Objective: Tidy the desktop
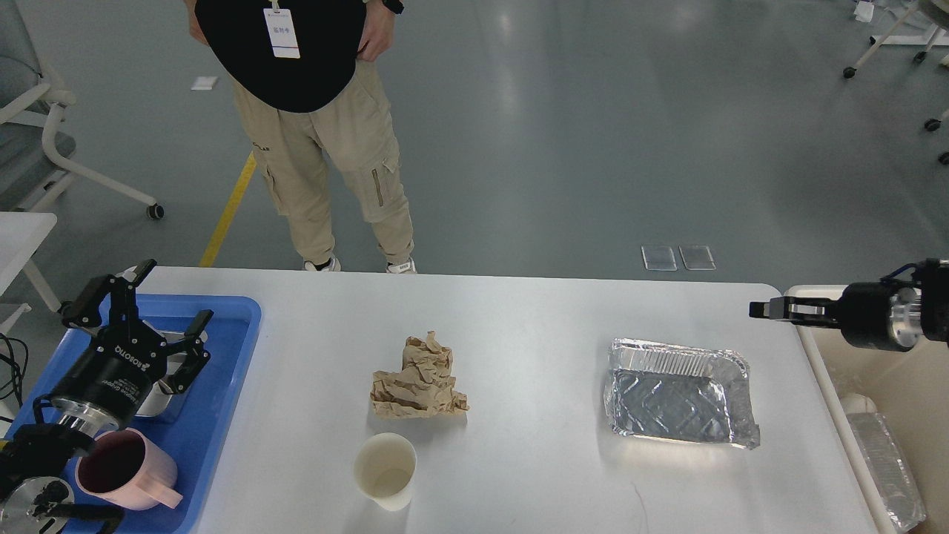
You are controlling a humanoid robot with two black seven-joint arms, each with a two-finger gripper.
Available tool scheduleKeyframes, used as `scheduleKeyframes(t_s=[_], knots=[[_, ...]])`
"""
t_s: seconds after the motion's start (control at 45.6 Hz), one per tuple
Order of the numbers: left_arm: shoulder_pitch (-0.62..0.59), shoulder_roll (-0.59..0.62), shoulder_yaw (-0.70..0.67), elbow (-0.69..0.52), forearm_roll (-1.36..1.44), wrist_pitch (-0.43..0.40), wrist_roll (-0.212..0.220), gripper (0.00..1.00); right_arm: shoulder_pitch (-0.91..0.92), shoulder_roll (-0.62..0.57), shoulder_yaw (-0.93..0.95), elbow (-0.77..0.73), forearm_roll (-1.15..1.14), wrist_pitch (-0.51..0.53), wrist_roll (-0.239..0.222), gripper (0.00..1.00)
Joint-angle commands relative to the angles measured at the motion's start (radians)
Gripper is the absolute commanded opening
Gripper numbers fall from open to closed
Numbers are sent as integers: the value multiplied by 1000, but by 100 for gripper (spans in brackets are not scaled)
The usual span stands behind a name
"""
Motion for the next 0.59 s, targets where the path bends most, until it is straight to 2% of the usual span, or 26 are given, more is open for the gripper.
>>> scheduleKeyframes(t_s=[0.0, 0.022, 0.132, 0.285, 0.57], knots=[[0, 0, 0, 0, 0, 0, 2, 97, -33, -62, 15, -18, 231, -12, 0, 92], [0, 0, 2, 0, 0, 0, 2, 97, -45, -71, 17, -16, 300, -12, -2, 100], [0, 0, 2, 0, 0, 0, 2, 97, -81, -116, 23, -13, 518, -12, 0, 100], [1, 1, 2, -2, 0, -1, 2, 97, -105, -221, 38, -18, 671, -20, 0, 100], [-2, 1, 4, -2, 0, -1, 2, 97, -193, -340, 52, -13, 972, -8, 0, 100]])
